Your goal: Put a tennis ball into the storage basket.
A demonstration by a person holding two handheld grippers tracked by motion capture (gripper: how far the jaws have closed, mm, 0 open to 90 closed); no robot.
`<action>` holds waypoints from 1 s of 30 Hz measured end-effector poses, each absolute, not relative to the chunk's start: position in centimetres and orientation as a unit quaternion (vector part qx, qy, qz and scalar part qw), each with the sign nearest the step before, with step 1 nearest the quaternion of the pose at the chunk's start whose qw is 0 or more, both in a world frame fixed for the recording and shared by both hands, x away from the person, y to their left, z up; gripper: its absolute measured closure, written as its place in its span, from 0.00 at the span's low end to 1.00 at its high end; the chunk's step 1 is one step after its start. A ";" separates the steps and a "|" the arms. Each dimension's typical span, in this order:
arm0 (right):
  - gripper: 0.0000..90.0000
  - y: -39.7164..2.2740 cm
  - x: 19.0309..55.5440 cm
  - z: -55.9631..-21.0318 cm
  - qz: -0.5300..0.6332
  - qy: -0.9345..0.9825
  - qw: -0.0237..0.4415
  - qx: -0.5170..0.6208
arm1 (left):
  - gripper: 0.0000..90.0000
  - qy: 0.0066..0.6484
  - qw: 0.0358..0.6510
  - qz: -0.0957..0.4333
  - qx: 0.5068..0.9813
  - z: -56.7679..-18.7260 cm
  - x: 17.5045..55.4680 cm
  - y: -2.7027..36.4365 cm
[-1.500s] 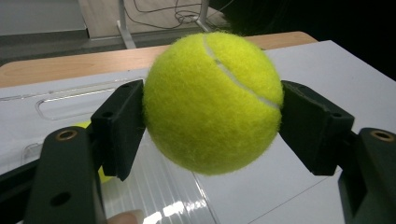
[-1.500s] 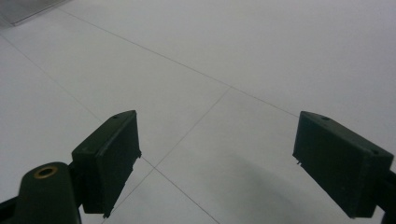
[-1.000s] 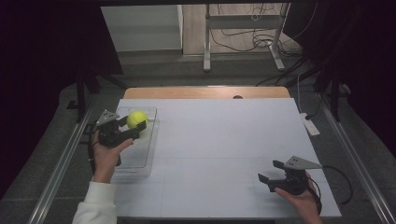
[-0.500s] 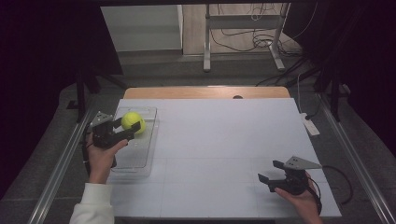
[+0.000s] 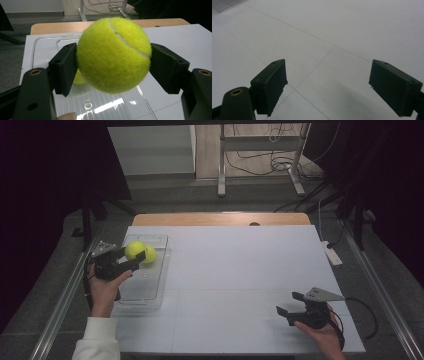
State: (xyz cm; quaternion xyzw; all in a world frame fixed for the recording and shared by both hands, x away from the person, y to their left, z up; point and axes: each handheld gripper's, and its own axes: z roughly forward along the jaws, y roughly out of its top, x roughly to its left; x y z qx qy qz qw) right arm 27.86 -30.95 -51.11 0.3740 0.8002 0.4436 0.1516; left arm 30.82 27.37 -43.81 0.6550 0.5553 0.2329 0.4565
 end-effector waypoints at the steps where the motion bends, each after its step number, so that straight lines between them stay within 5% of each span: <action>1: 0.16 -31.0 27.9 -51.1 0.442 0.801 0.152 0.374 | 0.30 0.556 0.456 0.233 0.655 -43.8 30.8 27.4; 30: 0.16 -30.9 27.9 -51.1 0.442 0.802 0.151 0.373 | 0.30 0.572 0.417 0.224 0.670 -45.3 31.4 27.9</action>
